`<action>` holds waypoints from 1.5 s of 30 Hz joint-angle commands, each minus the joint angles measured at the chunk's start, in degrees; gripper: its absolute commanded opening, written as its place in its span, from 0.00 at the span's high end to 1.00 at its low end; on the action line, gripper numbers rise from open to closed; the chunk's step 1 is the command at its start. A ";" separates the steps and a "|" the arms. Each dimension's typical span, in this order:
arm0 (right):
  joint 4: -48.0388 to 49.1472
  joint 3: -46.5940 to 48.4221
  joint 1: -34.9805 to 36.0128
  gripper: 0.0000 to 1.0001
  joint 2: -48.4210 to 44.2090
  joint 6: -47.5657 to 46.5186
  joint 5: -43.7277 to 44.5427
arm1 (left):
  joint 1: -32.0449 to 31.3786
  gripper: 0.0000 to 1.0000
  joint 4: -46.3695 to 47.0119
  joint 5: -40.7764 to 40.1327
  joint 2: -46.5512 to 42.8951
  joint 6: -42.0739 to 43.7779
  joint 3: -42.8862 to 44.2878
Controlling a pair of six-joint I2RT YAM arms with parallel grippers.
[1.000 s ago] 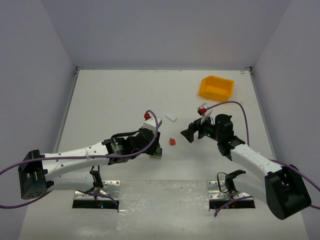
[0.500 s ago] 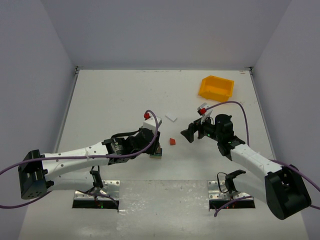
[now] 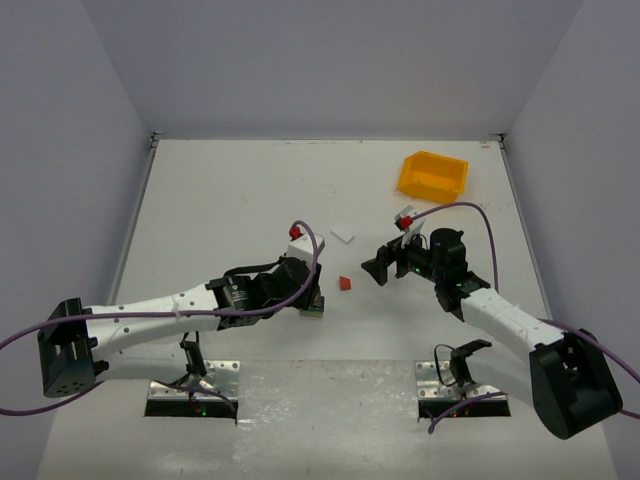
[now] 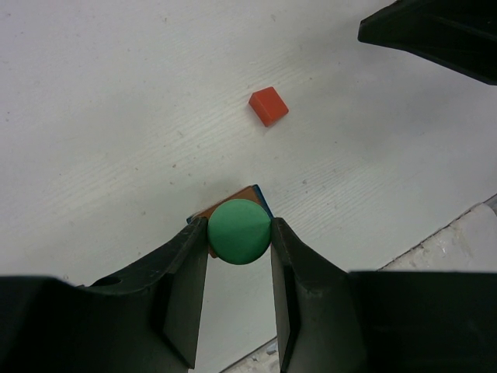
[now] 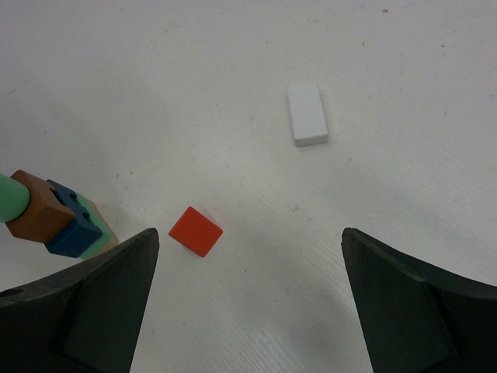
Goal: Build the wood block tower
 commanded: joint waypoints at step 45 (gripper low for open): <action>0.36 3.33 0.06 0.01 0.25 -0.88 -0.47 | -2.23 0.66 2.17 -4.00 -2.67 -0.09 -0.34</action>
